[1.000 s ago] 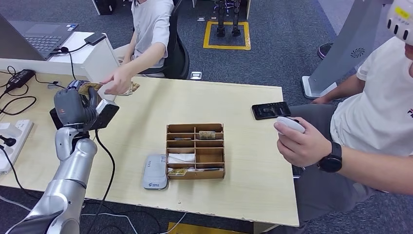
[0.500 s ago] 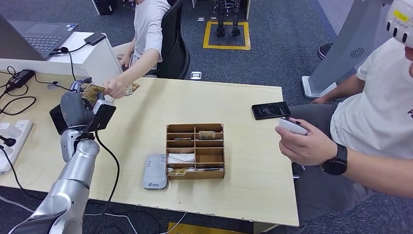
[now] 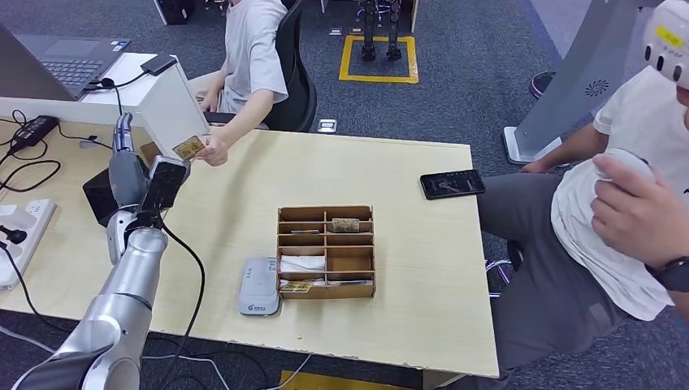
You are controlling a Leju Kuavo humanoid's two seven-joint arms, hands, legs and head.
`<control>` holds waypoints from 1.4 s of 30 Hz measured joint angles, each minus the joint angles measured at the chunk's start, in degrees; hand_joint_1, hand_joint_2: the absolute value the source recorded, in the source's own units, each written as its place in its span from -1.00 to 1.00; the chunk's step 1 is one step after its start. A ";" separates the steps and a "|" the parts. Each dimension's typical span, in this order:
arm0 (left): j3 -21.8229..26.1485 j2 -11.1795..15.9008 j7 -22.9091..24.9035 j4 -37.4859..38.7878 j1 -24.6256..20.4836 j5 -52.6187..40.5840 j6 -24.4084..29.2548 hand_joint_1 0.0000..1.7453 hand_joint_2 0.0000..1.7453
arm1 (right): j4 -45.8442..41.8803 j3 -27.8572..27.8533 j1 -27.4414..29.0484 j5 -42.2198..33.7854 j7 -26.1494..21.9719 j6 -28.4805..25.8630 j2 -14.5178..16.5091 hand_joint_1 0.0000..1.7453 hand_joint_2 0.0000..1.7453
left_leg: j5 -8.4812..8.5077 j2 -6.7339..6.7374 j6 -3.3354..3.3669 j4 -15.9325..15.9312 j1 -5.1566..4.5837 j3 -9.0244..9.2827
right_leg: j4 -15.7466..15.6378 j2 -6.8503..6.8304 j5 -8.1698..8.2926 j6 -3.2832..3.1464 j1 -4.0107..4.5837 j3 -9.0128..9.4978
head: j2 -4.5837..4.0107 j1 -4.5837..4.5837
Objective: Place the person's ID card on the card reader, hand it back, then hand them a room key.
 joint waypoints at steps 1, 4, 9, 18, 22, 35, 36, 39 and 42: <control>-0.12 0.12 -0.03 -1.00 0.60 0.29 -2.27 -1.00 1.00 | 0.00 -0.07 0.01 -0.36 0.14 -0.02 0.00 -1.00 1.00 | 0.00 0.03 0.00 0.00 0.00 0.00 | 0.00 0.03 0.00 0.00 0.00 0.00 | 0.00 0.00; -1.59 0.75 0.98 -7.41 4.08 0.50 -9.17 -1.00 1.00 | 0.00 -0.50 0.20 -1.24 0.51 -0.04 -0.01 -1.00 1.00 | -0.01 0.13 0.00 0.00 0.00 -0.02 | 0.00 0.12 0.00 0.00 0.00 -0.05 | 0.00 -0.01; -4.55 1.78 2.03 -16.35 8.78 1.79 -14.58 -1.00 1.00 | 0.00 -1.17 0.36 -1.63 0.91 -0.04 -0.04 -1.00 1.00 | -0.02 0.14 0.01 0.00 0.00 -0.08 | 0.00 0.13 0.00 0.00 0.00 -0.11 | 0.00 -0.01; -17.11 6.58 1.58 -41.77 24.89 1.64 -24.84 -1.00 1.00 | 0.00 -3.51 0.83 -3.73 1.02 -1.49 -0.25 -1.00 1.00 | -0.14 0.18 0.01 -0.01 -0.02 -0.11 | -0.06 0.16 -0.05 0.03 -0.02 -0.17 | 0.00 -0.01; -22.34 7.57 1.27 -47.95 29.21 0.16 -23.26 -1.00 1.00 | 0.00 -4.26 0.80 -3.86 0.86 -1.61 -0.31 -1.00 1.00 | -0.16 0.19 0.03 -0.01 -0.02 -0.11 | -0.06 0.15 -0.05 0.04 -0.02 -0.15 | 0.00 -0.01; -26.49 9.20 1.34 -53.04 31.74 0.15 -22.77 -1.00 1.00 | -0.02 -4.65 0.91 -3.86 0.84 -1.69 -0.48 -1.00 1.00 | -0.11 0.18 -0.02 -0.01 0.00 -0.10 | -0.04 0.11 -0.03 0.01 -0.01 -0.14 | 0.00 -0.01; -26.55 9.28 1.34 -53.12 31.76 0.15 -22.77 -1.00 1.00 | -0.02 -4.65 0.91 -3.86 0.84 -1.69 -0.48 -1.00 1.00 | -0.11 0.18 -0.02 -0.01 0.00 -0.10 | -0.04 0.11 -0.03 0.01 -0.01 -0.14 | 0.00 -0.01; -26.84 9.48 1.34 -53.24 31.88 -0.12 -22.71 -1.00 1.00 | -0.02 -4.68 0.90 -3.98 0.84 -1.80 -0.48 -1.00 1.00 | -0.11 0.18 -0.01 -0.01 -0.01 -0.11 | -0.04 0.11 -0.03 0.01 -0.01 -0.14 | 0.00 -0.01; -27.55 9.59 1.29 -53.60 32.93 -1.54 -21.57 -1.00 1.00 | -0.02 -4.94 0.91 -4.25 0.85 -2.16 -0.52 -1.00 1.00 | -0.12 0.18 -0.01 -0.01 -0.02 -0.11 | -0.04 0.13 -0.03 0.01 -0.02 -0.14 | 0.00 -0.01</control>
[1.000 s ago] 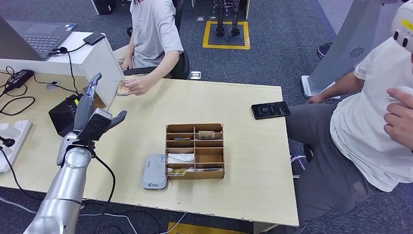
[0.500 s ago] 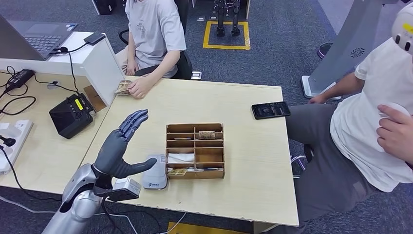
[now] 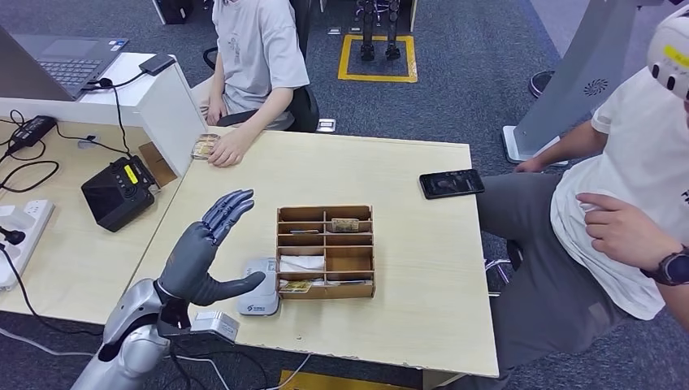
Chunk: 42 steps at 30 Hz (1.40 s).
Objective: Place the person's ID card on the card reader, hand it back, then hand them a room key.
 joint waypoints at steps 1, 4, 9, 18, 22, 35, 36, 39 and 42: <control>-0.27 0.08 -0.12 -0.18 0.73 -0.20 0.58 -1.00 1.00 | 0.00 -0.15 0.00 -0.05 0.02 -0.08 -0.03 -1.00 1.00 | 0.00 0.01 0.00 0.00 0.00 0.00 | 0.00 0.01 0.00 0.00 0.00 0.00 | 0.00 0.00; -0.64 0.33 -0.95 -0.89 3.71 0.92 1.64 -1.00 1.00 | 0.00 -0.62 0.04 -0.16 0.52 -0.07 -0.12 -1.00 1.00 | -0.02 0.02 0.02 0.00 0.00 0.00 | -0.01 0.03 -0.02 0.01 0.00 -0.01 | 0.00 0.00; -2.22 -0.40 0.08 -0.51 7.94 -8.82 7.25 -1.00 1.00 | 0.00 -1.09 0.06 0.01 1.36 -0.02 -0.18 -1.00 1.00 | -0.05 0.00 0.04 0.00 -0.01 0.00 | -0.03 0.01 -0.04 0.03 -0.01 -0.02 | 0.00 -0.01; -11.72 -3.04 12.17 14.76 6.58 -34.49 24.19 -1.00 1.00 | 0.00 -1.11 -0.14 0.92 1.27 -0.13 -0.18 -1.00 1.00 | -0.04 0.00 0.06 0.01 -0.03 0.03 | -0.03 -0.02 0.00 0.05 -0.03 0.01 | 0.00 0.01; -12.64 -3.57 12.86 18.78 5.66 -34.20 24.37 -1.00 1.00 | 0.00 -1.11 -0.14 1.07 1.24 -0.12 -0.18 -1.00 1.00 | -0.03 0.00 0.05 0.00 -0.02 0.03 | -0.03 -0.02 0.01 0.04 -0.03 0.01 | 0.00 -0.01; -12.76 -7.40 16.12 28.31 2.07 -35.28 27.24 -1.00 1.00 | 0.00 -1.11 -0.15 1.33 0.84 -0.10 -0.18 -1.00 1.00 | -0.03 -0.01 0.05 0.01 -0.03 0.02 | -0.03 -0.03 0.01 0.04 -0.03 0.01 | 0.00 0.01; -12.75 -7.77 16.23 28.75 1.76 -34.76 27.63 -1.00 1.00 | 0.01 -1.11 -0.15 1.36 0.86 -0.08 -0.18 -1.00 1.00 | -0.03 -0.01 0.05 0.01 -0.03 0.02 | -0.03 -0.03 0.01 0.04 -0.03 0.01 | 0.00 0.01; -12.56 -9.07 16.12 29.46 0.81 -32.82 28.38 -1.00 1.00 | 0.02 -1.11 -0.14 1.74 0.97 0.03 -0.18 -1.00 1.00 | -0.03 -0.02 0.05 0.01 -0.03 0.02 | -0.03 -0.04 0.01 0.04 -0.03 0.01 | 0.00 0.01; -12.21 -10.09 15.99 29.68 -0.04 -31.88 28.32 -1.00 1.00 | 0.02 -1.11 -0.14 2.09 1.03 0.07 -0.17 -1.00 1.00 | -0.03 -0.02 0.05 0.01 -0.03 0.02 | -0.03 -0.03 0.01 0.04 -0.03 0.01 | 0.00 0.00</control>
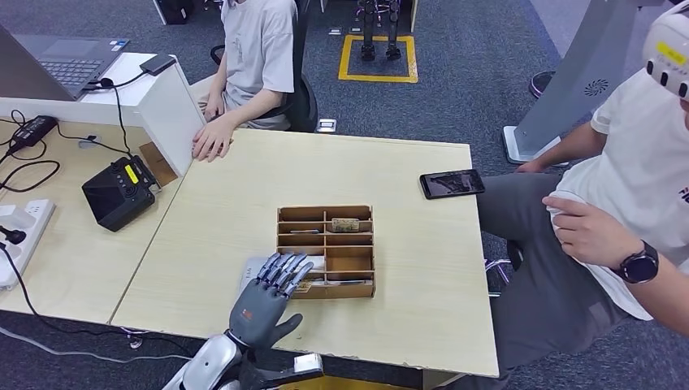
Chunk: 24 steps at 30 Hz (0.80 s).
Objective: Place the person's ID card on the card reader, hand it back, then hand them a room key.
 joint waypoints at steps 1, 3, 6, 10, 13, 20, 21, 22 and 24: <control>0.08 -0.25 -0.01 0.03 -0.18 0.09 -0.01 -1.00 1.00 | 0.00 0.00 0.00 0.00 0.00 0.00 0.01 -1.00 1.00 | 0.00 0.00 0.00 0.00 0.00 0.00 | 0.00 0.00 0.00 0.00 0.00 0.00 | 0.00 0.00; 0.16 -0.61 -0.01 0.09 -0.42 0.19 -0.04 -1.00 1.00 | 0.00 0.00 0.01 0.01 0.00 0.00 0.01 -1.00 1.00 | 0.00 0.00 0.00 0.00 0.00 0.00 | 0.00 0.00 0.00 0.00 0.00 0.00 | 0.00 0.01; 0.25 -1.09 -0.22 0.29 -0.62 0.87 -0.22 -1.00 1.00 | 0.00 0.00 0.00 0.05 0.00 0.00 0.02 -1.00 1.00 | 0.00 0.01 0.00 0.00 0.00 0.00 | 0.00 0.00 0.00 0.00 0.00 -0.01 | 0.00 0.00; 0.55 -1.63 -0.86 0.37 -0.77 2.25 -0.75 -1.00 1.00 | 0.00 0.00 0.01 0.14 -0.02 0.05 0.02 -1.00 1.00 | 0.00 0.01 0.00 0.00 0.00 0.00 | 0.00 0.00 -0.01 0.00 0.00 -0.01 | 0.00 0.01; 0.86 -1.95 -1.10 0.38 -0.96 3.07 -1.42 -1.00 1.00 | 0.00 0.00 0.00 0.15 -0.10 0.05 0.02 -1.00 1.00 | 0.00 0.01 0.00 0.00 0.00 0.00 | 0.00 0.00 0.00 0.00 0.00 0.00 | 0.00 -0.01; 1.35 -2.27 -1.30 1.05 -1.18 3.52 -2.09 -1.00 1.00 | 0.00 0.00 0.00 0.63 -0.20 0.04 0.02 -1.00 1.00 | 0.00 0.01 0.00 0.00 0.00 0.00 | 0.00 0.00 0.00 0.00 0.00 0.00 | 0.00 0.00; 1.41 -2.31 -1.35 1.18 -1.19 3.55 -2.10 -1.00 1.00 | 0.00 0.00 0.00 0.75 -0.20 0.04 0.02 -1.00 1.00 | 0.00 0.01 0.00 0.00 0.00 0.00 | 0.00 0.00 0.00 0.00 0.00 0.00 | 0.00 0.00; 1.48 -2.35 -1.40 1.29 -1.20 3.57 -2.10 -1.00 1.00 | 0.00 0.00 0.00 0.86 -0.19 0.04 0.02 -1.00 1.00 | 0.00 0.01 0.00 0.00 0.00 0.00 | 0.00 0.00 0.00 0.00 0.00 -0.01 | 0.00 0.00; 1.58 -2.45 -1.48 1.47 -1.21 3.58 -2.10 -1.00 1.00 | 0.00 0.00 0.00 0.95 -0.19 0.04 0.02 -1.00 1.00 | 0.00 0.01 0.00 0.00 0.00 0.00 | 0.00 0.00 -0.01 0.00 0.00 -0.01 | 0.00 0.00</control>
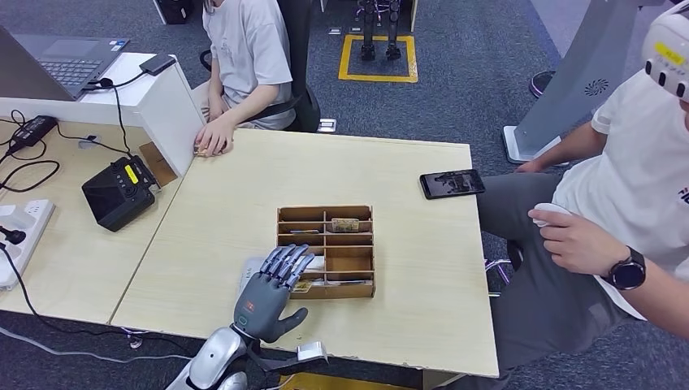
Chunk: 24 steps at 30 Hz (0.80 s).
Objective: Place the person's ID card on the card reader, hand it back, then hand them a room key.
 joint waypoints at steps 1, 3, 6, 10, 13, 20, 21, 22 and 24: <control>0.03 -0.03 -0.03 0.07 -0.01 0.01 0.00 -1.00 1.00 | 0.00 0.00 0.00 -0.02 0.00 0.00 0.00 -1.00 1.00 | 0.00 0.00 0.00 0.00 0.00 0.00 | 0.00 0.00 0.00 0.00 0.00 0.00 | 0.00 0.00; 0.10 -0.06 -0.05 0.23 -0.05 -0.01 0.02 -1.00 1.00 | 0.00 0.00 0.00 -0.09 -0.01 0.00 0.00 -1.00 1.00 | 0.00 0.00 0.00 0.00 0.00 0.00 | 0.00 0.00 0.00 0.00 0.00 0.00 | 0.00 0.00; 0.37 -0.08 0.36 0.69 -0.28 -0.68 0.33 -1.00 1.00 | 0.00 0.00 0.00 -0.10 -0.01 -0.01 0.00 -1.00 1.00 | 0.00 0.00 0.00 0.00 0.00 0.00 | 0.00 0.00 0.00 0.00 0.00 0.00 | 0.00 0.00; 1.09 -0.09 1.24 1.87 -0.85 -1.81 0.73 -1.00 1.00 | 0.00 0.00 -0.01 -0.06 -0.16 -0.04 0.00 -1.00 1.00 | 0.00 0.00 0.00 0.00 0.00 0.00 | 0.00 0.00 0.00 0.00 0.00 0.00 | 0.00 0.00; 1.58 -0.10 1.53 2.56 -1.03 -2.13 1.19 -1.00 1.00 | 0.00 0.00 -0.01 -0.05 -0.18 -0.04 0.00 -1.00 1.00 | 0.00 0.00 0.00 0.00 0.00 0.00 | 0.00 0.00 0.00 0.00 0.00 0.00 | 0.00 0.00; 2.58 -0.10 1.67 3.69 -1.29 -2.55 2.08 -1.00 1.00 | 0.00 0.00 -0.01 -0.05 -0.16 -0.04 0.00 -1.00 1.00 | 0.00 0.00 0.00 0.00 0.00 -0.01 | 0.00 0.00 0.00 0.00 0.00 0.00 | 0.00 0.00; 2.68 -0.10 1.67 3.81 -1.32 -2.56 2.08 -1.00 1.00 | 0.00 0.00 -0.01 -0.05 -0.16 -0.04 0.00 -1.00 1.00 | 0.00 0.00 0.00 0.00 0.00 -0.01 | 0.00 0.00 0.00 0.00 0.00 0.00 | 0.00 0.00; 2.78 -0.10 1.67 3.92 -1.34 -2.56 2.08 -1.00 1.00 | 0.00 0.00 -0.01 -0.05 -0.16 -0.05 0.00 -1.00 1.00 | 0.00 0.00 0.00 0.00 0.00 -0.01 | 0.00 0.00 0.00 0.00 0.00 0.00 | 0.00 0.00; 3.04 -0.10 1.67 4.05 -1.38 -2.51 2.07 -1.00 1.00 | 0.00 0.00 -0.01 -0.05 -0.16 -0.06 0.00 -1.00 1.00 | 0.00 0.00 0.00 0.00 0.00 -0.01 | 0.00 0.00 0.00 0.00 0.00 0.00 | 0.00 0.00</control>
